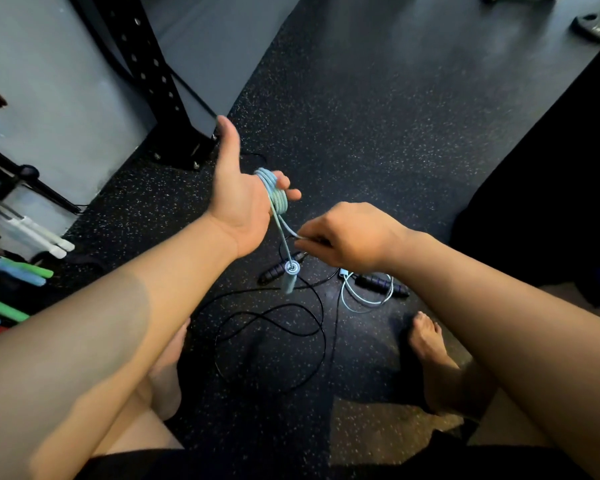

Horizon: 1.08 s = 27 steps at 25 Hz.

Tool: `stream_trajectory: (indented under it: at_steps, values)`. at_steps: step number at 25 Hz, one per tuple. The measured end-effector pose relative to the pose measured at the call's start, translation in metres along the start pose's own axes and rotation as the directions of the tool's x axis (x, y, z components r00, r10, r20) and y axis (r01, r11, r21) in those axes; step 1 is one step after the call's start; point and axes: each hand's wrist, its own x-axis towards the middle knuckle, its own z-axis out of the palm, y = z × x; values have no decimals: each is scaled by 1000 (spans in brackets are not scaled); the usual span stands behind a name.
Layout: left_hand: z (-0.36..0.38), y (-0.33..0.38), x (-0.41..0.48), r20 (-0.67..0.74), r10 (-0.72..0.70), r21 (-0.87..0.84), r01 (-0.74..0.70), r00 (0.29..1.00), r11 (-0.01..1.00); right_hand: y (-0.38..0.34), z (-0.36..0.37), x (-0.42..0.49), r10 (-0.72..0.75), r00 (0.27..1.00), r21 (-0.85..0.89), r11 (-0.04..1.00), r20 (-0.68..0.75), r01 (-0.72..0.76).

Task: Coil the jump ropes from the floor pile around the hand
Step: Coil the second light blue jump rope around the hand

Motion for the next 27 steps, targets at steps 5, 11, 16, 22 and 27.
stream_trajectory:
  at_steps: [5,11,16,22,27]
  values:
    - [11,-14,-7,163,-185,562,63,969,825,1,-2,1,-70,985,-24,997,-156,67]
    - [16,0,-15,309,-285,757,-53,908,651,1,-6,0,-59,954,139,985,-293,104]
    - [22,-7,-32,357,-395,770,-27,846,638,19,-13,1,60,973,202,979,-221,-14]
    - [11,3,-20,398,-439,629,109,806,770,28,-5,0,108,965,404,915,-241,-1]
    - [15,11,-24,462,-387,425,184,798,886,35,-3,0,210,960,480,872,-188,-97]
